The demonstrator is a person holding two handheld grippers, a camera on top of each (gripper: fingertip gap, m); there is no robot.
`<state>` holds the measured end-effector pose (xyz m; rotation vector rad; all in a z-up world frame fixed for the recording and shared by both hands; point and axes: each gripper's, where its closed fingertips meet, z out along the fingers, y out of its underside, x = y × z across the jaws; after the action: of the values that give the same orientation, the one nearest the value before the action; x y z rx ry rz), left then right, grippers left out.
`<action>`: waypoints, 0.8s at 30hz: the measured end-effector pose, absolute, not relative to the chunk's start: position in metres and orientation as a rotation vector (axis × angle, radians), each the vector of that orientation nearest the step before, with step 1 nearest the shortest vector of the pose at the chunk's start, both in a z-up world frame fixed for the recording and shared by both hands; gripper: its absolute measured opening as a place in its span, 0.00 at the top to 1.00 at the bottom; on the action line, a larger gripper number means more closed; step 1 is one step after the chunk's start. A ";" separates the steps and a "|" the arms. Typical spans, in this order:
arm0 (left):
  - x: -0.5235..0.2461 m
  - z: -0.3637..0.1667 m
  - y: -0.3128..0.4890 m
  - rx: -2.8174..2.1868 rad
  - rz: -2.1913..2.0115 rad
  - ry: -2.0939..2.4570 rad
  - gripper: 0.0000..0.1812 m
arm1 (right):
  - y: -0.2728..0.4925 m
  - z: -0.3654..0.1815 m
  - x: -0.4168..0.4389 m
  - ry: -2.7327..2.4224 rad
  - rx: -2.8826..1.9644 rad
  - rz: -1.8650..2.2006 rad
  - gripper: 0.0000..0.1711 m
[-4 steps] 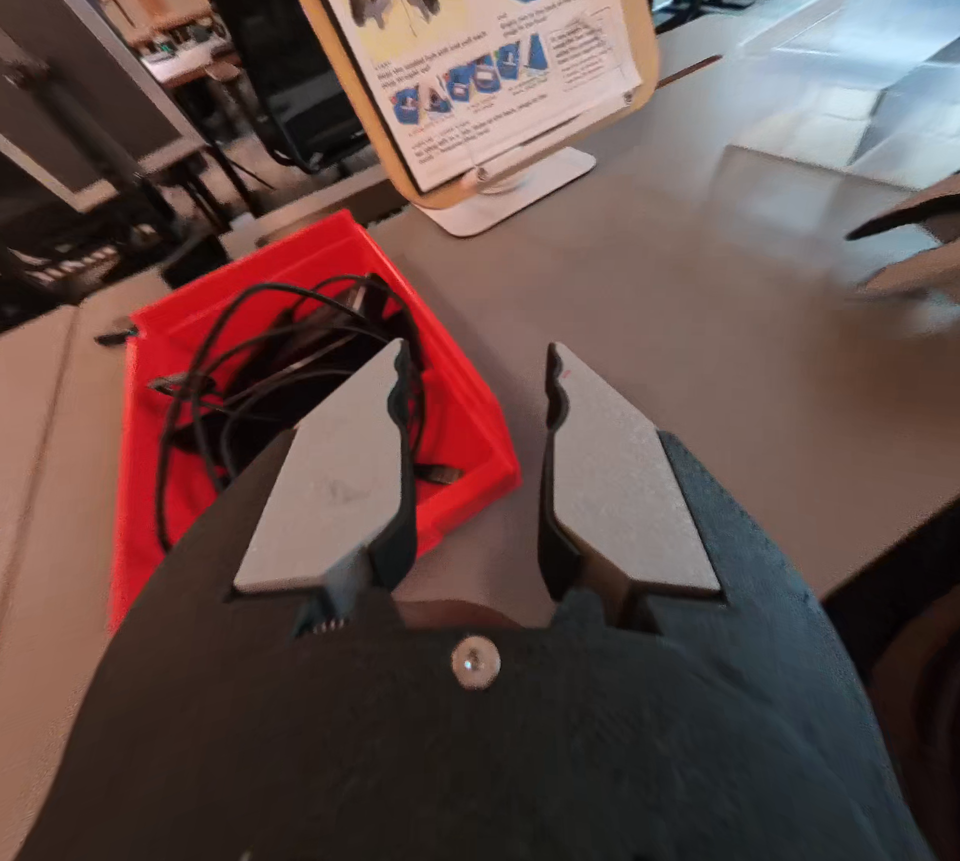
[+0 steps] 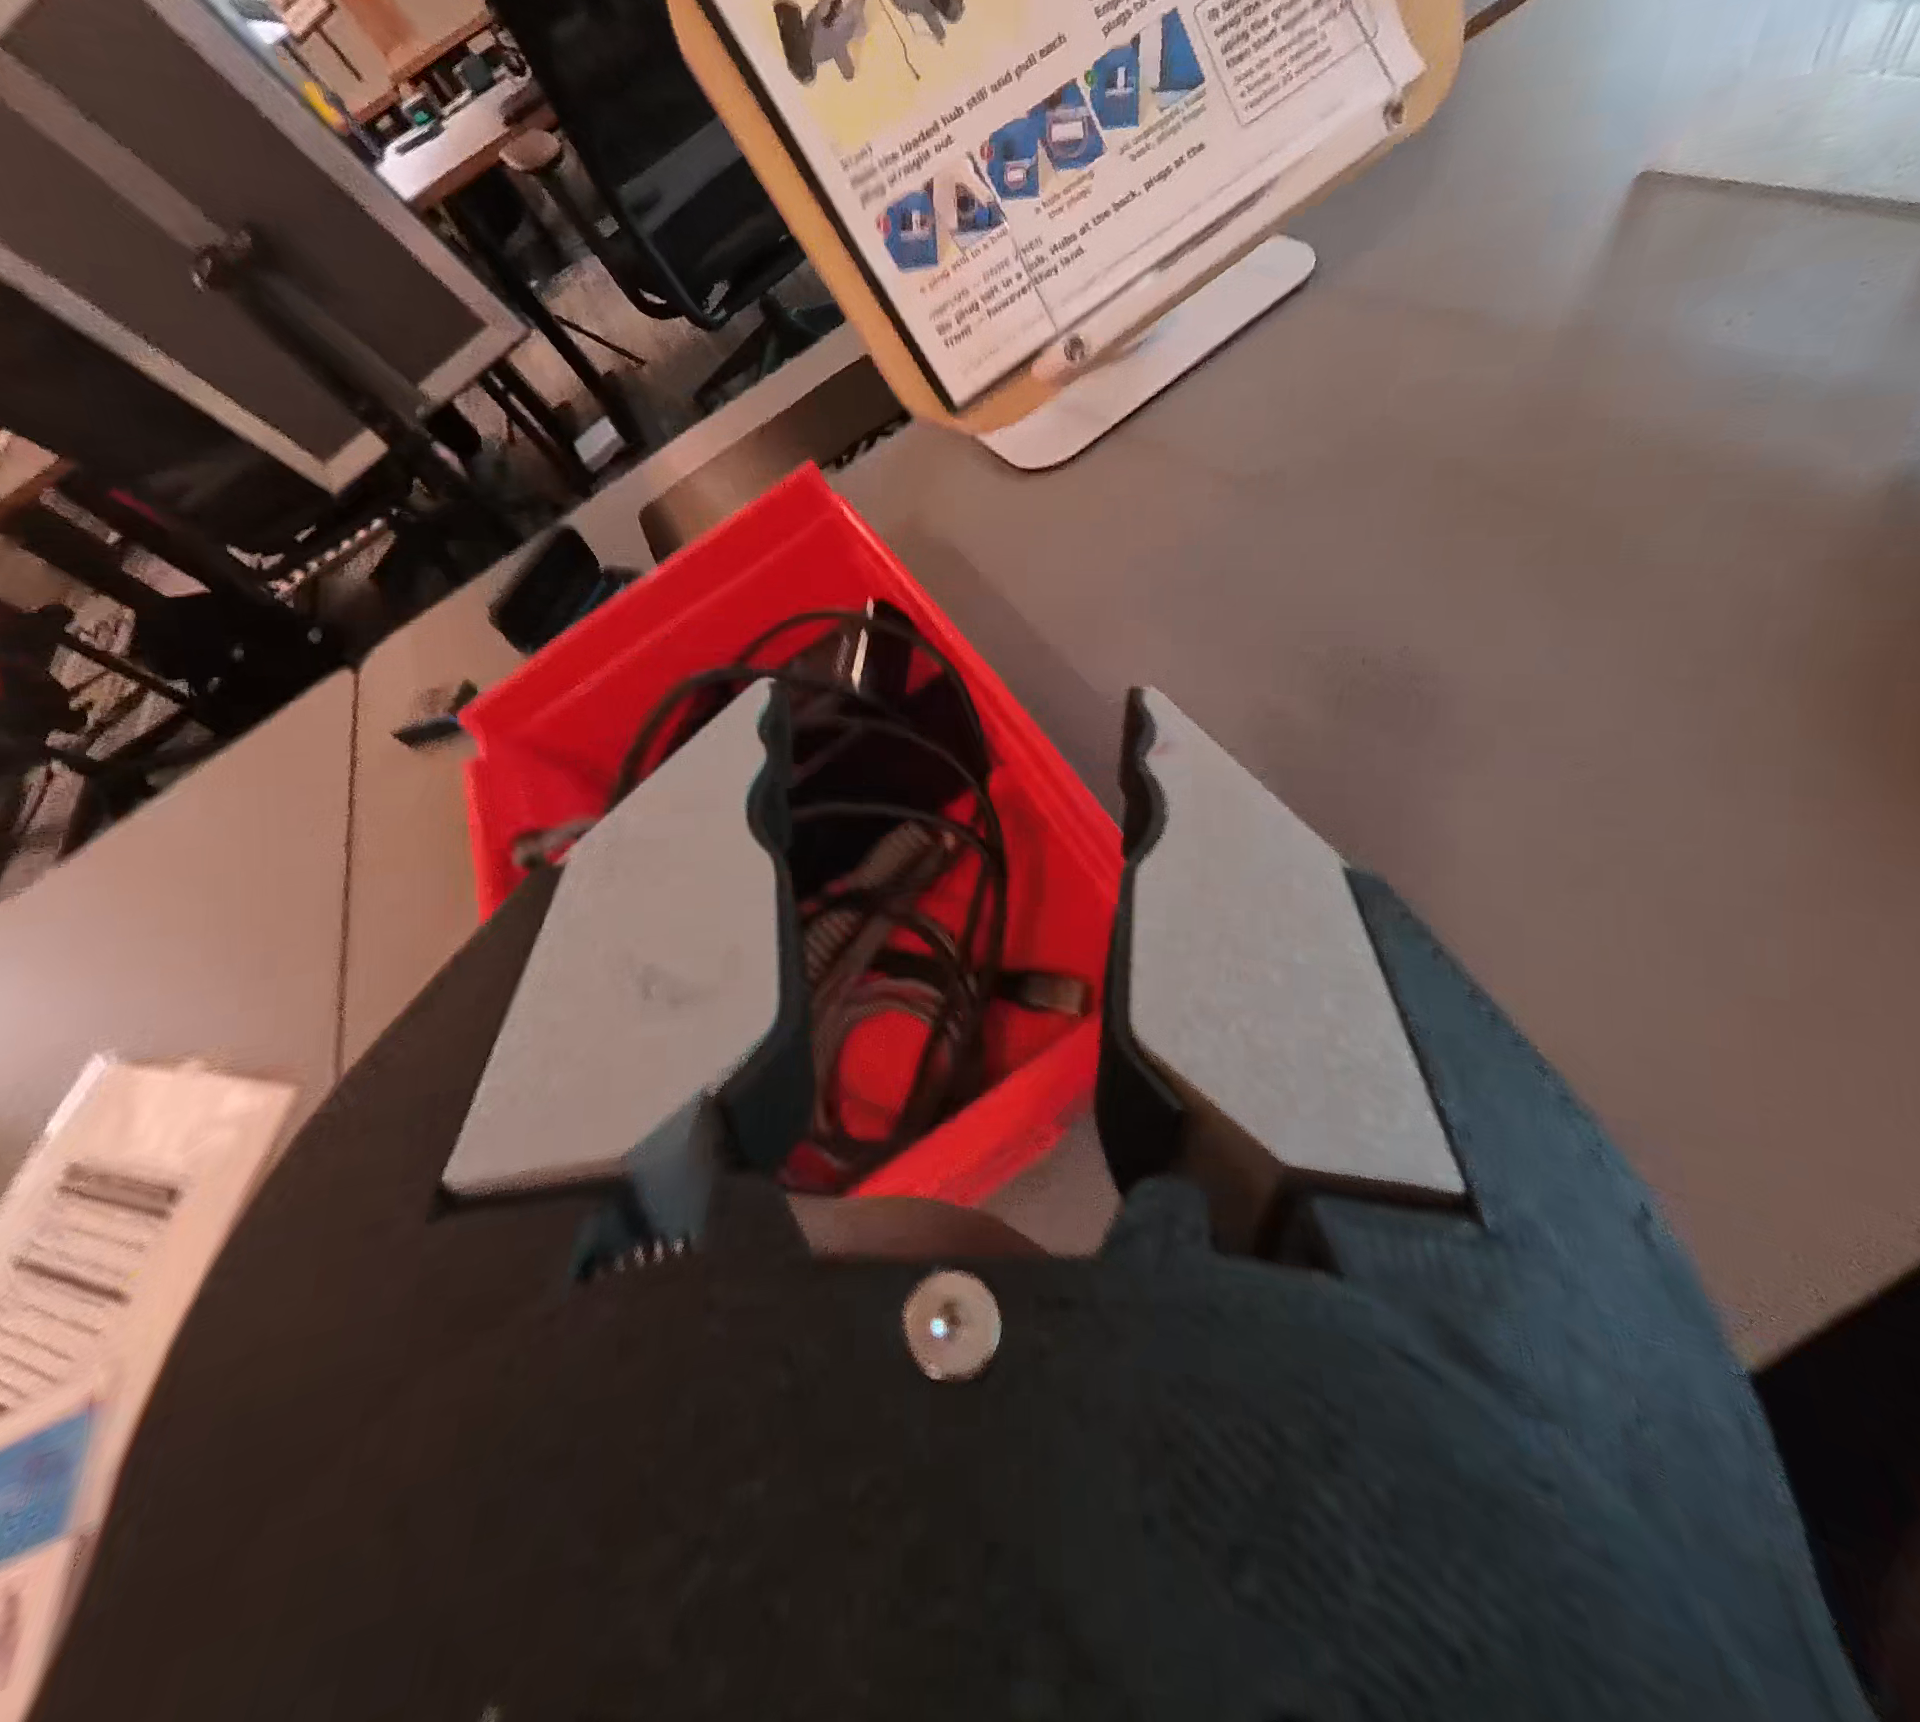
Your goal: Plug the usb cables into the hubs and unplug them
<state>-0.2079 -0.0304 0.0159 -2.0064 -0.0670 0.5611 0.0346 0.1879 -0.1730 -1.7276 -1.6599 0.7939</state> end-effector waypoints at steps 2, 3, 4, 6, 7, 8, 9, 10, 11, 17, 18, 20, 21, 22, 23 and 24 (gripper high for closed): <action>-0.229 0.037 -0.011 -2.021 0.577 -0.031 0.69 | 0.184 -0.167 0.031 -1.651 -1.701 0.861 0.66; -0.245 0.045 0.000 -2.037 0.597 -0.027 0.69 | 0.182 -0.163 0.030 -1.639 -1.688 0.900 0.66; -0.259 0.047 0.013 -2.069 0.582 -0.003 0.68 | 0.181 -0.160 0.029 -1.630 -1.685 0.930 0.66; -0.281 0.034 0.043 -2.170 0.429 0.035 0.65 | 0.180 -0.160 0.029 -1.631 -1.693 0.961 0.65; -0.297 0.023 0.054 -2.233 0.372 0.016 0.65 | 0.180 -0.159 0.029 -1.630 -1.695 0.973 0.65; -0.316 0.009 0.062 -2.309 0.354 0.011 0.64 | 0.180 -0.158 0.030 -1.625 -1.693 0.983 0.65; -0.336 -0.007 0.066 -2.386 0.365 0.016 0.63 | 0.180 -0.157 0.030 -1.618 -1.688 0.989 0.65; -0.352 -0.023 0.068 -2.455 0.378 0.037 0.64 | 0.180 -0.156 0.030 -1.611 -1.683 0.993 0.65; -0.365 -0.039 0.068 -2.518 0.380 0.067 0.65 | 0.180 -0.155 0.030 -1.607 -1.679 0.994 0.65; -0.419 -0.100 0.054 -2.792 0.489 0.142 0.68 | 0.179 -0.156 0.030 -1.612 -1.707 1.044 0.65; -0.419 -0.108 0.055 -2.823 0.489 0.182 0.67 | 0.179 -0.155 0.030 -1.607 -1.713 1.063 0.65; -0.421 -0.118 0.059 -2.847 0.537 0.255 0.72 | 0.180 -0.154 0.030 -1.594 -1.727 1.105 0.65; -0.420 -0.119 0.061 -2.856 0.538 0.294 0.74 | 0.180 -0.153 0.030 -1.590 -1.735 1.127 0.65; -0.418 -0.120 0.062 -2.866 0.529 0.321 0.75 | 0.180 -0.153 0.030 -1.588 -1.742 1.151 0.65; -0.416 -0.121 0.062 -2.869 0.510 0.347 0.78 | 0.179 -0.152 0.030 -1.587 -1.746 1.174 0.65; -0.412 -0.123 0.062 -2.873 0.466 0.369 0.83 | 0.179 -0.151 0.030 -1.584 -1.748 1.195 0.65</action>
<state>-0.4116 0.0619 -0.1231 -2.8730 0.3694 0.4661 0.0304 0.1787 -0.1510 -1.7476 -1.5844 1.1954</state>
